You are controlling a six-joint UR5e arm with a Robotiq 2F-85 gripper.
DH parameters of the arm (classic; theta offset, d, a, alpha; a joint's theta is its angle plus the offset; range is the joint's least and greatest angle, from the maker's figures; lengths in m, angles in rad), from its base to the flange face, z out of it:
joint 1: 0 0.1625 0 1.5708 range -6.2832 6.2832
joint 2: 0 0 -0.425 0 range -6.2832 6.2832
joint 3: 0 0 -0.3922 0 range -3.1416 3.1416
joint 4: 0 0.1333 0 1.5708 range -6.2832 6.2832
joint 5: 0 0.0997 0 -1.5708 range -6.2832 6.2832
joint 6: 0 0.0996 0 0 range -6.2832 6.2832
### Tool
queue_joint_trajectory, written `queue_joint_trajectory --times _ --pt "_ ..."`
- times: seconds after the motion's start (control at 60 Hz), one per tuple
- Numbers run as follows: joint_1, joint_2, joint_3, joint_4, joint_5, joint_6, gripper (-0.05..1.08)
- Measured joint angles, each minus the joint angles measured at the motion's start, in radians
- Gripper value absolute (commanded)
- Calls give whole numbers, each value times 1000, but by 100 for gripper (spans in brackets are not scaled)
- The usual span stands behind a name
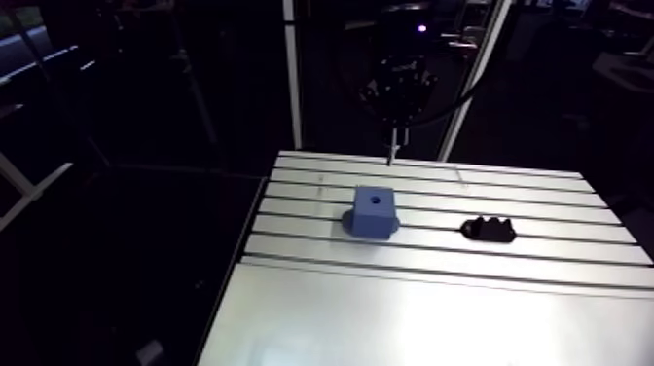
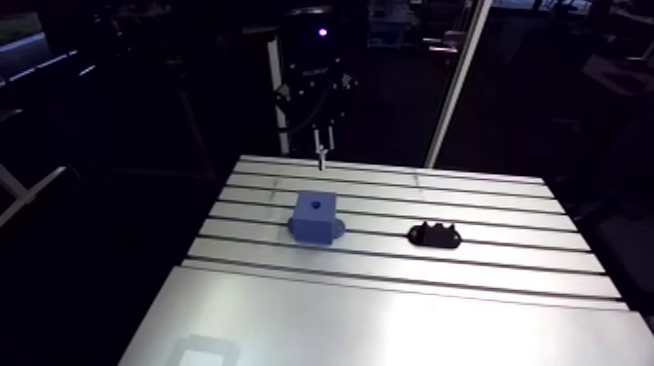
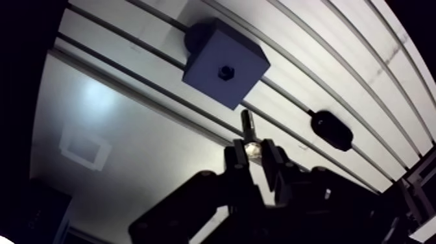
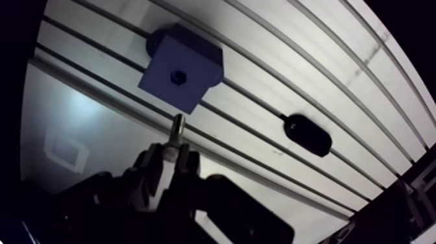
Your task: Pick up the M10 bolt and insert it into the hex recess until seated.
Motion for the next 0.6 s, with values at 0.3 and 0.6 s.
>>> queue_joint_trajectory --times 0.3,0.6 --pt "11 26 -1 -20 -8 3 105" --pt "22 50 3 -54 -9 -10 105"
